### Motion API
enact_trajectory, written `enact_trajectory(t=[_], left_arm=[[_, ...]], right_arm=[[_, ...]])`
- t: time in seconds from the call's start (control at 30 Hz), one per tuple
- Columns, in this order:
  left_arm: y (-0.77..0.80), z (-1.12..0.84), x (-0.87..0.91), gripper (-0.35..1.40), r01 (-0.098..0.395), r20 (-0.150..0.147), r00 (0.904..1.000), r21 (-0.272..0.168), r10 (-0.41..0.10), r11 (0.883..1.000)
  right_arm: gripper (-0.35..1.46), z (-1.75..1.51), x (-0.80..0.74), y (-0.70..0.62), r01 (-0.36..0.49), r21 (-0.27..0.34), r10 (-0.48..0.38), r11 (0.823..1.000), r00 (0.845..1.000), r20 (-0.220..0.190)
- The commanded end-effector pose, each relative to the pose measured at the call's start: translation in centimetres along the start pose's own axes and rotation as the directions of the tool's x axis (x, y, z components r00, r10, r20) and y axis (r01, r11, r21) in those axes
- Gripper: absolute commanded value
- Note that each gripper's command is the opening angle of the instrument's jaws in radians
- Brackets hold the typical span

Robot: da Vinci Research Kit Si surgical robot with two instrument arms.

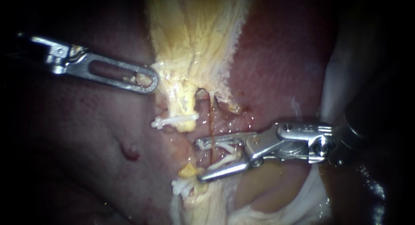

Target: Clipping first clip right tube

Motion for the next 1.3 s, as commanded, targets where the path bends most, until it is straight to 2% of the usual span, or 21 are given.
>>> enact_trajectory(t=[0.03,0.23,0.5,0.93,1.3], left_arm=[[0.0,0.0,0.0,-0.35,0.0,0.0,1.0,0.0,0.0,1.0],[0.0,0.0,0.0,-0.35,0.0,0.0,1.0,0.0,0.0,1.0],[0.01,0.0,0.0,-0.35,0.0,0.0,1.0,0.0,0.0,1.0],[0.02,0.0,-0.01,-0.35,0.0,0.0,1.0,0.0,0.0,1.0],[0.03,0.0,-0.01,-0.35,0.0,0.0,1.0,0.0,0.0,1.0]], right_arm=[[0.5,0.01,0.01,-0.03,-0.002,0.011,0.002,1.0,1.0,-0.001],[0.5,0.06,0.1,-0.19,-0.039,0.073,0.042,0.997,0.998,-0.039],[0.49,0.09,0.17,-0.31,-0.051,0.101,0.056,0.994,0.998,-0.041],[0.43,0.07,0.16,-0.28,-0.057,0.101,0.062,0.993,0.997,-0.041],[0.22,-0.05,0.07,-0.12,-0.056,0.103,0.06,0.993,0.997,-0.039]])
